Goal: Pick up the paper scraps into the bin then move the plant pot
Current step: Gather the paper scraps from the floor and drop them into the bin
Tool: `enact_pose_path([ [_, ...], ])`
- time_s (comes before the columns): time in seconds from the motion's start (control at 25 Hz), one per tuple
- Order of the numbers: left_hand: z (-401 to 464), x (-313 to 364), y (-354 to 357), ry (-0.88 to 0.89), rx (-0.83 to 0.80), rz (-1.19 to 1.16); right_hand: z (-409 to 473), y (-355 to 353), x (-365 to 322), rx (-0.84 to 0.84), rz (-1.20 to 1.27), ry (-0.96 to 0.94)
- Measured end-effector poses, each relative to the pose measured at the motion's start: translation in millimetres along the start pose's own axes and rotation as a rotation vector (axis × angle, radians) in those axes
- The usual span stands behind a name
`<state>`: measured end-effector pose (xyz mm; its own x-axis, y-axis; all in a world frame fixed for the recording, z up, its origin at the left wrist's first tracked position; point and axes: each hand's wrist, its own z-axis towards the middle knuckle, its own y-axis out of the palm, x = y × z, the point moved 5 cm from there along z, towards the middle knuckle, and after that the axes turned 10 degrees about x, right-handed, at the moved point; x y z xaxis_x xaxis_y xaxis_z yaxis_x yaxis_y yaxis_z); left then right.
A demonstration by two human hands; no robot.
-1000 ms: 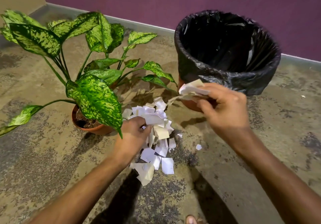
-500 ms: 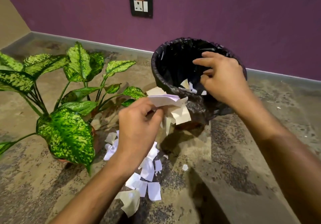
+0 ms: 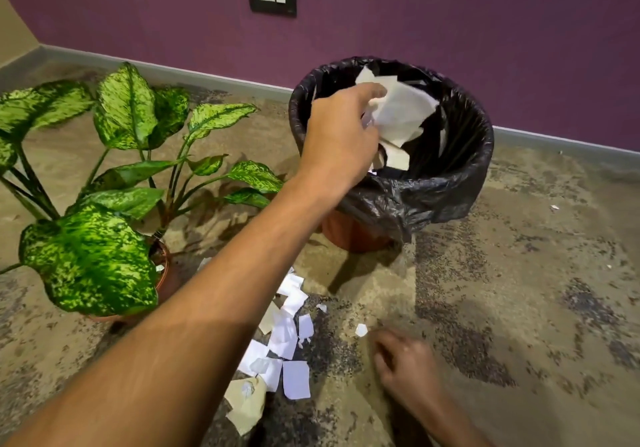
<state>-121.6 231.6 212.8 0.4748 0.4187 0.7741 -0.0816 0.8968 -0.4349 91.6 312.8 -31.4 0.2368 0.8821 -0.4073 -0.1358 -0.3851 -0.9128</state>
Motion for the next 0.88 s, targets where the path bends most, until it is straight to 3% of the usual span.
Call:
enact_pose_path([
  [0.08,-4,-11,2,-0.01,-0.065,0.014,0,12,18,-0.019,-0.036,0.047],
  [0.16,-18,-16,-7,0.042,-0.028,0.013,5,21,29,-0.033,-0.091,0.068],
  [0.28,-64,-20,-24,0.303,0.049,0.022,12,38,34,-0.08,-0.187,0.057],
  [0.4,-133,-53,-30,0.434,-0.11,0.026,9,64,24,-0.204,-0.246,0.067],
  [0.6,-217,-157,-53,0.123,-0.353,0.333,11,97,-6,-0.284,-0.235,0.016],
  [0.72,-232,-208,-69,-0.145,-0.507,0.567,21,104,-32,-0.278,-0.185,-0.146],
  [0.88,-253,-242,-86,-0.369,-0.629,0.664,26,116,-81,-0.386,-0.061,-0.375],
])
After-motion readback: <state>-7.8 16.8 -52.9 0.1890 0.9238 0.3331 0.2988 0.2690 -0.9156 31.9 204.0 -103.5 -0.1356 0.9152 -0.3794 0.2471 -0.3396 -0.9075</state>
